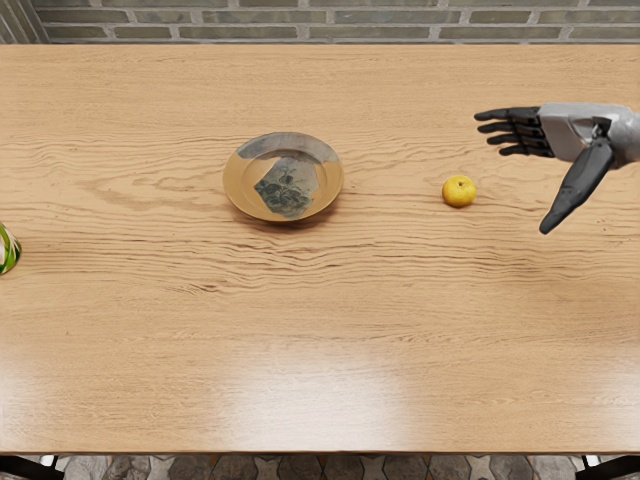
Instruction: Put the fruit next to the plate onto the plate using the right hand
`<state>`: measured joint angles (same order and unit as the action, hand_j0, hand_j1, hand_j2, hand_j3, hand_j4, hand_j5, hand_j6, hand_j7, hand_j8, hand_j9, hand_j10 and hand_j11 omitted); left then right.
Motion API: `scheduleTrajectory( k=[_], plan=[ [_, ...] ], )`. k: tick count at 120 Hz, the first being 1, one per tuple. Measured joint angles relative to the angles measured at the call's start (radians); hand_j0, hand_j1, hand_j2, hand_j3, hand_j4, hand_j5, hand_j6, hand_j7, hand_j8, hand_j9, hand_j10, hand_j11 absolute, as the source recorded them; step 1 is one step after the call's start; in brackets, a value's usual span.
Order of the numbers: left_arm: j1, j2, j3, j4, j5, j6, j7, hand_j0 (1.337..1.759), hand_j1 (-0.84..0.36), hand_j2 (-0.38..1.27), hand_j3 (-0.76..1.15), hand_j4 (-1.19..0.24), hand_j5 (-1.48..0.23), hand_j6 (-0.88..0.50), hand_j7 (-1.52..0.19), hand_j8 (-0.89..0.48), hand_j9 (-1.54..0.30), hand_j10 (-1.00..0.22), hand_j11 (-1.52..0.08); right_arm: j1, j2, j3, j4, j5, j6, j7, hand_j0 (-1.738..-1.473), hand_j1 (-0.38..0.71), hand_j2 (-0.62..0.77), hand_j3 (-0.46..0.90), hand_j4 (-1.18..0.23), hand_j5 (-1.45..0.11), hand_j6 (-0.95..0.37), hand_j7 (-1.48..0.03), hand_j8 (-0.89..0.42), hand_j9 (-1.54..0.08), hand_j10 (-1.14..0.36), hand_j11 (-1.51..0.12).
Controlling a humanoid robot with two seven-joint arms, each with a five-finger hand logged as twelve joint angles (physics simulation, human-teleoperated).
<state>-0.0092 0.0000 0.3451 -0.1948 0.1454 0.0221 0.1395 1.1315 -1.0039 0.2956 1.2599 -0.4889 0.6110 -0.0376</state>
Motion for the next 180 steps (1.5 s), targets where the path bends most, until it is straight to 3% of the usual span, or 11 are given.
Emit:
scheduleTrajectory(
  k=[16,23,29,48,56,65,86,109,137,156,180],
  plan=[
    [0.0,0.0,0.0,0.0,0.0,0.0,0.0,1.658,0.35,0.0,0.0,0.0,0.0,0.0,0.0,0.0,0.0,0.0,0.0,0.002,0.023,0.019,-0.004,-0.003,0.0,-0.003,-1.658,-0.31,0.0,0.0,-0.04,-0.04,-0.04,-0.04,-0.04,-0.04,-0.04,-0.04],
    [0.0,0.0,0.0,0.0,0.0,0.0,0.0,1.658,0.35,0.0,0.0,0.0,0.0,0.0,0.0,0.0,0.0,0.0,0.0,0.006,0.06,0.035,-0.004,-0.005,0.0,-0.04,-1.658,-0.31,0.0,0.0,-0.04,-0.04,-0.04,-0.04,-0.04,-0.04,-0.04,-0.04],
    [0.0,0.0,0.0,0.0,0.0,0.0,0.0,1.658,0.35,0.0,0.0,0.0,0.0,0.0,0.0,0.0,0.0,0.0,0.0,0.014,0.083,0.051,-0.001,-0.008,0.0,-0.105,-1.658,-0.31,0.0,0.0,-0.04,-0.04,-0.04,-0.04,-0.04,-0.04,-0.04,-0.04],
    [0.0,0.0,0.0,0.0,0.0,0.0,0.0,1.658,0.35,0.0,0.0,0.0,0.0,0.0,0.0,0.0,0.0,0.0,0.0,0.067,0.213,0.103,0.01,-0.05,0.0,-0.424,-1.658,-0.31,-0.01,0.0,-0.04,-0.04,-0.04,-0.04,-0.04,-0.04,-0.04,-0.04],
    [0.0,0.0,0.0,0.0,0.0,0.0,0.0,1.658,0.35,0.0,0.0,0.0,0.0,0.0,0.0,0.0,0.0,0.0,0.0,0.081,0.261,0.108,0.035,-0.13,-0.002,-0.495,-1.658,-0.31,-0.01,0.0,-0.04,-0.04,-0.04,-0.04,-0.04,-0.04,-0.04,-0.04],
    [0.0,0.0,0.0,0.0,0.0,0.0,0.0,1.658,0.35,0.0,0.0,0.0,0.0,0.0,0.0,0.0,0.0,0.0,0.0,0.089,0.295,0.112,0.057,-0.219,-0.037,-0.535,-1.658,-0.31,-0.01,0.0,-0.04,-0.04,-0.04,-0.04,-0.04,-0.04,-0.04,-0.04],
    [0.0,0.0,0.0,0.0,0.0,0.0,0.0,1.658,0.35,0.0,0.0,0.0,0.0,0.0,0.0,0.0,0.0,0.0,0.0,0.094,0.387,0.107,0.06,-0.363,-0.166,-0.566,-1.658,-0.31,-0.01,0.0,-0.04,-0.04,-0.04,-0.04,-0.04,-0.04,-0.04,-0.04],
    [0.0,0.0,0.0,0.0,0.0,0.0,0.0,1.658,0.35,0.0,0.0,0.0,0.0,0.0,0.0,0.0,0.0,0.0,0.0,0.083,0.448,0.045,-0.014,-0.495,-0.302,-0.572,-1.658,-0.31,-0.01,0.0,-0.04,-0.04,-0.04,-0.04,-0.04,-0.04,-0.04,-0.04],
    [0.0,0.0,0.0,0.0,0.0,0.0,0.0,1.658,0.35,0.0,0.0,0.0,0.0,0.0,0.0,0.0,0.0,0.0,0.0,0.059,0.492,-0.019,-0.084,-0.532,-0.405,-0.573,-1.658,-0.31,-0.01,0.0,-0.04,-0.05,-0.04,-0.05,-0.04,-0.05,-0.04,-0.05],
    [0.0,0.0,0.0,0.0,0.0,0.0,0.0,1.658,0.35,0.0,0.0,0.0,0.0,0.0,0.0,0.0,0.0,0.0,0.0,0.06,0.579,-0.065,-0.186,-0.557,-0.441,-0.573,-1.658,-0.29,-0.01,0.0,-0.05,-0.07,-0.06,-0.07,-0.06,-0.07,-0.05,-0.07],
    [0.0,0.0,0.0,0.0,0.0,0.0,0.0,1.658,0.35,0.0,0.0,0.0,0.0,0.0,0.0,0.0,0.0,0.0,0.0,0.06,0.606,-0.101,-0.214,-0.57,-0.503,-0.573,-1.658,-0.24,-0.02,0.0,-0.09,-0.12,-0.1,-0.12,-0.09,-0.12,-0.09,-0.12]
  ],
)
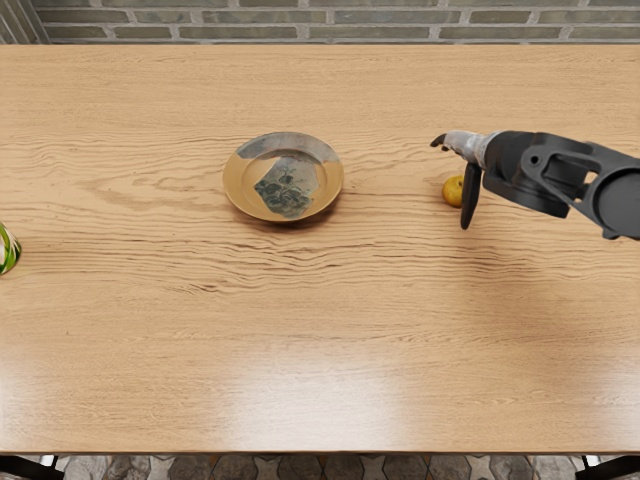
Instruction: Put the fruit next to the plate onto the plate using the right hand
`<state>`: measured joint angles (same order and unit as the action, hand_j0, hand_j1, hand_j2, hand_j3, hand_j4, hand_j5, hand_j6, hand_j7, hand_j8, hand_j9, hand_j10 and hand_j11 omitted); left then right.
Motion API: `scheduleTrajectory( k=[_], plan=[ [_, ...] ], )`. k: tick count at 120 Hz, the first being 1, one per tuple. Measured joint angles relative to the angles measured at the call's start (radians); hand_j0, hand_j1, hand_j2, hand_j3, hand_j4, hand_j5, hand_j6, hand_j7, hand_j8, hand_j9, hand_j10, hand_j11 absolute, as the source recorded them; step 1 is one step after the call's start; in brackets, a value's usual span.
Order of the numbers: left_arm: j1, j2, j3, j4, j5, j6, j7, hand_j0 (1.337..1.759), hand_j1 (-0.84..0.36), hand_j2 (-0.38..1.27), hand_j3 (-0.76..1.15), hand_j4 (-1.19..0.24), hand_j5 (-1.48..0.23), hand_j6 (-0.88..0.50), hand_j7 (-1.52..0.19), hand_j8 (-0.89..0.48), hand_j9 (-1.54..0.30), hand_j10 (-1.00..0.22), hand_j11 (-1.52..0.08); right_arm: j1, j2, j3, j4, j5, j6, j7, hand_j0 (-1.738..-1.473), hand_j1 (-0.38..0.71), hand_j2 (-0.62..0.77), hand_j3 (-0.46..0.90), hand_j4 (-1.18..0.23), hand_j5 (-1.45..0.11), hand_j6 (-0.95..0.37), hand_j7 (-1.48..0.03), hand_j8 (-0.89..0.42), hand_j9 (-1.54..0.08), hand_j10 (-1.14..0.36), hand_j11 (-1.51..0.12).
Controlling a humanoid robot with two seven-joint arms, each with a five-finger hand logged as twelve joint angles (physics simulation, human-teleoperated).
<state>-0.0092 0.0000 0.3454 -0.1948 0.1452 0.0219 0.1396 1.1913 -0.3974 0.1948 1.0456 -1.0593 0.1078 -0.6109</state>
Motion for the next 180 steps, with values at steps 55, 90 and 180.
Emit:
scheduleTrajectory(
  k=[55,90,180],
  plan=[
    [0.0,0.0,0.0,0.0,0.0,0.0,0.0,1.658,0.35,0.0,0.0,0.0,0.0,0.0,0.0,0.0,0.0,0.0,0.0,-0.002,0.058,-0.13,-0.049,-0.009,-0.168,0.0,-1.658,-0.19,-0.02,0.0,-0.14,-0.17,-0.14,-0.17,-0.14,-0.17,-0.14,-0.17],
    [0.0,0.0,0.0,0.0,0.0,0.0,0.0,1.658,0.35,0.0,0.0,0.0,0.0,0.0,0.0,0.0,0.0,0.0,0.0,-0.003,0.078,-0.153,-0.102,-0.009,-0.176,0.0,-1.658,-0.13,-0.03,0.0,-0.19,-0.24,-0.19,-0.24,-0.19,-0.24,-0.18,-0.24],
    [0.0,0.0,0.0,0.0,0.0,0.0,0.0,1.658,0.35,0.0,0.0,0.0,0.0,0.0,0.0,0.0,0.0,0.0,0.0,-0.004,0.156,-0.189,-0.194,-0.006,-0.19,0.0,-1.658,0.04,-0.06,0.0,-0.33,-0.43,-0.33,-0.42,-0.33,-0.42,-0.33,-0.42]
  ],
)
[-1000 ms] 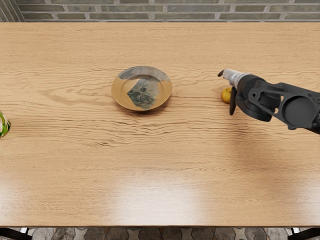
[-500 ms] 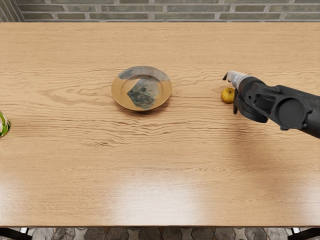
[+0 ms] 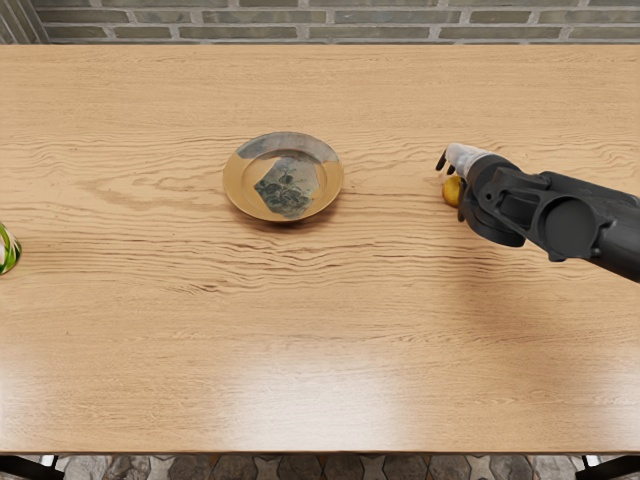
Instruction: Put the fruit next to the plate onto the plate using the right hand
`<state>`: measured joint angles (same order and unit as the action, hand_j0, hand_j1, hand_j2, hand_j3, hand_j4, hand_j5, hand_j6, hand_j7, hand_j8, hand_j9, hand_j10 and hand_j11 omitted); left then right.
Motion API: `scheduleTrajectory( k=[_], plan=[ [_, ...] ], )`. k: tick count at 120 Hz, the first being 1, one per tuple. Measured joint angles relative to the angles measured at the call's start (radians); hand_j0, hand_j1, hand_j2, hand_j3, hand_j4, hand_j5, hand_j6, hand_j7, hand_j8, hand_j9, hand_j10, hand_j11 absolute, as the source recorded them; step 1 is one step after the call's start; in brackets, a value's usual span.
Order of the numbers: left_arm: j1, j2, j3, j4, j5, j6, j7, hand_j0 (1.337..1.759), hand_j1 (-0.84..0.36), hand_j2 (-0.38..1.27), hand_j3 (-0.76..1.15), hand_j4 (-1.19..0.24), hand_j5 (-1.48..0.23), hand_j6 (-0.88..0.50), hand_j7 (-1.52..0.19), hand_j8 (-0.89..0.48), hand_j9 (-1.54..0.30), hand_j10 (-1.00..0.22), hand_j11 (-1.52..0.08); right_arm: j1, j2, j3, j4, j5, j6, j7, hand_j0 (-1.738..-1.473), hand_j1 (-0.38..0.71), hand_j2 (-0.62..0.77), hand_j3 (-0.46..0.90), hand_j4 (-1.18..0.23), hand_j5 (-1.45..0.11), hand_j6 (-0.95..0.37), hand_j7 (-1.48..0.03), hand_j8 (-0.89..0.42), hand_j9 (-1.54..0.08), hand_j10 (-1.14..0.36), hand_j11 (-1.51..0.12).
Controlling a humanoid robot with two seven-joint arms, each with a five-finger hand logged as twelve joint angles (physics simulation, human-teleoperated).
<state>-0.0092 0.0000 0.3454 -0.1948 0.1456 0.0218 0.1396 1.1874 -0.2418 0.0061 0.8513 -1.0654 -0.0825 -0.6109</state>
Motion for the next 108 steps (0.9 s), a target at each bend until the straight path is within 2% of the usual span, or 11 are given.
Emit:
scheduleTrajectory(
  k=[69,97,108],
  plan=[
    [0.0,0.0,0.0,0.0,0.0,0.0,0.0,1.658,0.35,0.0,0.0,0.0,0.0,0.0,0.0,0.0,0.0,0.0,0.0,-0.008,0.002,-0.003,-0.011,0.004,-0.022,0.0,-1.658,0.15,-0.08,0.0,-0.42,-0.54,-0.42,-0.54,-0.41,-0.54,-0.42,-0.54],
    [0.0,0.0,0.0,0.0,0.0,0.0,0.0,1.658,0.35,0.0,0.0,0.0,0.0,0.0,0.0,0.0,0.0,0.0,0.0,-0.02,0.008,-0.004,-0.01,-0.007,-0.045,0.0,-1.658,0.18,-0.07,0.0,-0.5,-0.54,-0.41,-0.59,-0.37,-0.59,-0.47,-0.59],
    [0.0,0.0,0.0,0.0,0.0,0.0,0.0,1.658,0.35,0.0,0.0,0.0,0.0,0.0,0.0,0.0,0.0,0.0,0.0,-0.022,0.009,-0.004,-0.009,-0.005,-0.049,0.0,-1.658,0.22,-0.08,0.0,-0.53,-0.58,-0.44,-0.63,-0.41,-0.63,-0.5,-0.63]
  ],
)
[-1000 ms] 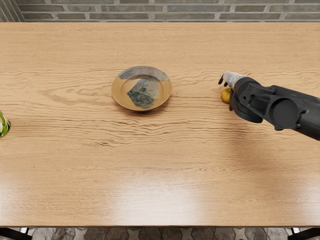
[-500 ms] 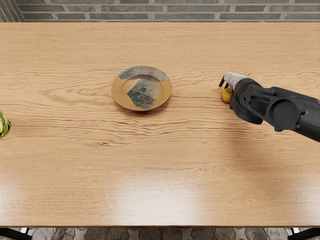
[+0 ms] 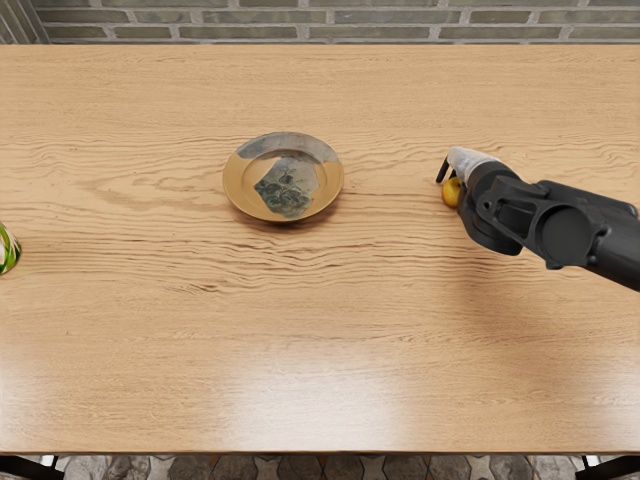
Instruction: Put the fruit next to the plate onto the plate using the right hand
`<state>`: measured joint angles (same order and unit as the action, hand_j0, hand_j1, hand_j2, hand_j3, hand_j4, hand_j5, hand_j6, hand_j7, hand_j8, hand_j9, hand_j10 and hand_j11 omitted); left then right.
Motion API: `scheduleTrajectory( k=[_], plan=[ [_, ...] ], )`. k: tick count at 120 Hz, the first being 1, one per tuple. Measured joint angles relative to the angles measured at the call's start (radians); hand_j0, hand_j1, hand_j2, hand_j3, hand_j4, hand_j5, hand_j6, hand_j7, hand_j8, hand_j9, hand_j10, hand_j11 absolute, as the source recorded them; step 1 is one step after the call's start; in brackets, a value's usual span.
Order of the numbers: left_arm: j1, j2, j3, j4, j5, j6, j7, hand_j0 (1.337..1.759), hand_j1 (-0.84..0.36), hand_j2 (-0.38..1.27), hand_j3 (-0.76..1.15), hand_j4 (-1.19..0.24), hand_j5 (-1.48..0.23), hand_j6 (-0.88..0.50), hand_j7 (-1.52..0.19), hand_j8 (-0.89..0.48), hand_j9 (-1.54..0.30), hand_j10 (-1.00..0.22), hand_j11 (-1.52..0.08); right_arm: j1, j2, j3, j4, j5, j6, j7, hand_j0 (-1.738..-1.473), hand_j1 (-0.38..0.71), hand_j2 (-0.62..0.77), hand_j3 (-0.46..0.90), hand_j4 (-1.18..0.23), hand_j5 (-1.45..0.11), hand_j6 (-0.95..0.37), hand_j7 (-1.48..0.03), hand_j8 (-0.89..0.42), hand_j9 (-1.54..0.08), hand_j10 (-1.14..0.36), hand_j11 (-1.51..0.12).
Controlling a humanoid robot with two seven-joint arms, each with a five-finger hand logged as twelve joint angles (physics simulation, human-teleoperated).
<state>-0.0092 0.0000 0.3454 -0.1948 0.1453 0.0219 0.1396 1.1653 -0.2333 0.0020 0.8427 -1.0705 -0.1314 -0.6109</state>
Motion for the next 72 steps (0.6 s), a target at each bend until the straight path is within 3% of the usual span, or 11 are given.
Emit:
scheduleTrajectory(
  k=[31,47,72],
  plan=[
    [0.0,0.0,0.0,0.0,0.0,0.0,0.0,1.658,0.35,0.0,0.0,0.0,0.0,0.0,0.0,0.0,0.0,0.0,0.0,-0.006,0.0,0.001,0.001,0.0,0.002,-0.002,-1.646,0.29,-0.08,0.0,-0.61,-0.76,-0.35,-0.77,-0.31,-0.8,-0.59,-0.8],
    [0.0,0.0,0.0,0.0,0.0,0.0,0.0,1.658,0.35,0.0,0.0,0.0,0.0,0.0,0.0,0.0,0.0,0.0,0.0,-0.005,0.0,0.001,0.001,0.005,0.001,-0.001,-1.648,0.31,0.09,0.0,-0.65,-0.85,-0.34,-0.84,-0.3,-0.87,-0.63,-0.87],
    [0.0,0.0,0.0,0.0,0.0,0.0,0.0,1.658,0.35,0.0,0.0,0.0,0.0,0.0,0.0,0.0,0.0,0.0,0.0,-0.001,0.0,0.005,0.005,0.015,0.0,0.0,-1.649,0.3,0.2,0.0,-0.71,-0.95,-0.4,-0.93,-0.34,-0.97,-0.69,-0.96]
  ],
)
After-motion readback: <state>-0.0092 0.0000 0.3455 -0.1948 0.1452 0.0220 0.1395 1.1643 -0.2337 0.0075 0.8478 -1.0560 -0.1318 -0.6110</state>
